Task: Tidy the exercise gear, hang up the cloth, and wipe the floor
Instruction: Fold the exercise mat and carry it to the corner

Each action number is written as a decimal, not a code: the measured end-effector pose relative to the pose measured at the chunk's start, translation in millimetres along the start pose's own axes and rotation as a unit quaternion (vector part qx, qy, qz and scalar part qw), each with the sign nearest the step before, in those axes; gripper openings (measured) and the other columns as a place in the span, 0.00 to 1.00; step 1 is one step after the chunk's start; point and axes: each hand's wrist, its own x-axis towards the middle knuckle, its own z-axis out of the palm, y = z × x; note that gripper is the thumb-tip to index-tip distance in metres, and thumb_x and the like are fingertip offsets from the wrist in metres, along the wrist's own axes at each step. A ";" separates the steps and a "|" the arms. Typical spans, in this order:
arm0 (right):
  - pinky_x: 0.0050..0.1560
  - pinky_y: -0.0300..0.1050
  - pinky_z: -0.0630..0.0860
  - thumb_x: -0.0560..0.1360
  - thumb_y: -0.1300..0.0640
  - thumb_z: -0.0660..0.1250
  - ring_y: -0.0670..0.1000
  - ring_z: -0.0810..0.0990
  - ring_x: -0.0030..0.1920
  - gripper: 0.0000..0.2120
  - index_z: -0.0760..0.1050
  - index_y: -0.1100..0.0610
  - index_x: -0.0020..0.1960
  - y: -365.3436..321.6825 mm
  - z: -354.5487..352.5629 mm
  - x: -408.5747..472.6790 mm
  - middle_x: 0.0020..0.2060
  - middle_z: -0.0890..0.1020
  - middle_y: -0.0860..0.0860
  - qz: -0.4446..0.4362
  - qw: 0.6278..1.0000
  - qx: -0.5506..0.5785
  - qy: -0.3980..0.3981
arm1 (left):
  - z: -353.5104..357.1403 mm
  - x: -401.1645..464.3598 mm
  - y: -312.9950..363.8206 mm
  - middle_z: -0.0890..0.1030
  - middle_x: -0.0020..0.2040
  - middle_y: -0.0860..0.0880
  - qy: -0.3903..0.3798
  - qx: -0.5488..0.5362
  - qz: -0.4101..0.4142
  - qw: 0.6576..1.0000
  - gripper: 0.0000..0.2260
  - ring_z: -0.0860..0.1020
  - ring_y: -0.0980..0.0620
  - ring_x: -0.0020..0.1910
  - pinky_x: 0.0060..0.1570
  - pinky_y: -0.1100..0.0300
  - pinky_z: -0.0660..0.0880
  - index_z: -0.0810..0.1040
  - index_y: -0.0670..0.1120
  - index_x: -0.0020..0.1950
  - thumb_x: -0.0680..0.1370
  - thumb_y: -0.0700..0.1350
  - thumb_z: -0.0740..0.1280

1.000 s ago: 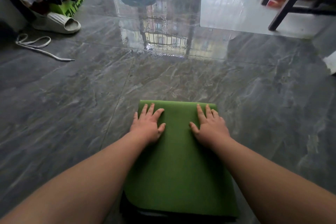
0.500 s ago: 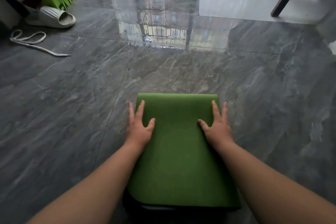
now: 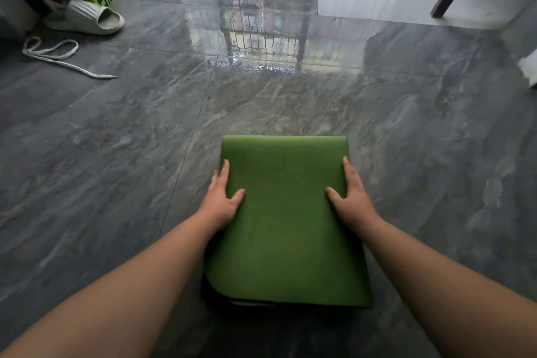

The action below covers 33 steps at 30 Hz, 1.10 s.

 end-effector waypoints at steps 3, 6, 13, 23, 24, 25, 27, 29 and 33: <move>0.75 0.50 0.56 0.80 0.48 0.62 0.53 0.54 0.79 0.35 0.45 0.39 0.79 10.9 4.5 -44.1 0.80 0.50 0.52 -0.021 0.999 -0.047 0.015 | 4.8 -39.0 -9.3 0.49 0.81 0.47 0.029 0.024 0.017 0.999 0.33 0.57 0.44 0.78 0.73 0.47 0.59 0.44 0.65 0.78 0.81 0.54 0.63; 0.72 0.46 0.58 0.82 0.48 0.60 0.56 0.55 0.78 0.33 0.43 0.36 0.78 30.4 10.2 -94.3 0.80 0.46 0.53 -0.033 0.997 -0.062 -0.020 | 15.6 -88.9 -30.0 0.44 0.81 0.50 0.026 0.105 0.023 0.994 0.31 0.64 0.40 0.75 0.69 0.46 0.65 0.44 0.69 0.77 0.81 0.58 0.60; 0.72 0.50 0.61 0.82 0.46 0.58 0.57 0.57 0.77 0.32 0.43 0.36 0.78 43.3 22.2 -100.6 0.80 0.48 0.54 0.000 0.995 -0.099 -0.026 | 37.4 -115.8 -42.6 0.48 0.81 0.45 0.058 0.142 -0.005 0.988 0.26 0.65 0.38 0.73 0.66 0.48 0.69 0.53 0.64 0.78 0.81 0.59 0.58; 0.69 0.50 0.68 0.75 0.46 0.70 0.59 0.72 0.68 0.41 0.49 0.46 0.79 32.7 6.4 -88.3 0.71 0.70 0.58 0.113 0.990 0.084 0.030 | 13.1 -91.3 -24.8 0.70 0.70 0.38 0.102 -0.051 -0.123 0.986 0.32 0.70 0.39 0.68 0.65 0.52 0.67 0.59 0.42 0.75 0.78 0.55 0.68; 0.67 0.50 0.69 0.76 0.44 0.69 0.59 0.73 0.67 0.39 0.52 0.49 0.79 32.0 3.4 -82.9 0.70 0.72 0.58 0.126 0.988 0.088 0.026 | 10.4 -89.3 -22.6 0.71 0.70 0.39 0.081 -0.041 -0.131 0.987 0.31 0.71 0.39 0.68 0.64 0.53 0.67 0.60 0.42 0.75 0.79 0.56 0.66; 0.65 0.50 0.70 0.76 0.43 0.68 0.60 0.74 0.65 0.36 0.55 0.51 0.77 30.3 1.3 -79.0 0.68 0.73 0.59 0.136 0.987 0.084 0.018 | 8.5 -87.3 -21.7 0.72 0.69 0.39 0.065 -0.028 -0.134 0.988 0.30 0.72 0.39 0.67 0.63 0.53 0.67 0.61 0.41 0.75 0.79 0.57 0.64; 0.63 0.51 0.72 0.77 0.42 0.67 0.60 0.75 0.63 0.34 0.58 0.53 0.75 30.3 1.4 -72.6 0.66 0.75 0.59 0.154 0.984 0.086 -0.002 | 6.2 -84.5 -21.1 0.75 0.67 0.39 0.054 -0.020 -0.137 0.989 0.27 0.74 0.39 0.65 0.60 0.53 0.69 0.66 0.41 0.71 0.80 0.58 0.62; 0.64 0.54 0.73 0.76 0.42 0.68 0.59 0.76 0.61 0.34 0.59 0.55 0.74 33.2 2.1 -67.6 0.65 0.75 0.58 0.165 0.980 0.113 -0.013 | 6.5 -83.3 -20.6 0.77 0.64 0.40 0.062 -0.015 -0.128 0.990 0.24 0.75 0.39 0.62 0.57 0.53 0.70 0.69 0.41 0.67 0.80 0.58 0.61; 0.65 0.58 0.74 0.77 0.43 0.67 0.57 0.78 0.61 0.32 0.62 0.56 0.74 42.8 -0.6 -60.5 0.64 0.77 0.56 0.140 0.983 0.118 -0.029 | 11.2 -87.1 -22.5 0.78 0.59 0.43 0.066 0.004 -0.094 0.993 0.19 0.77 0.41 0.56 0.51 0.53 0.70 0.69 0.44 0.63 0.81 0.58 0.60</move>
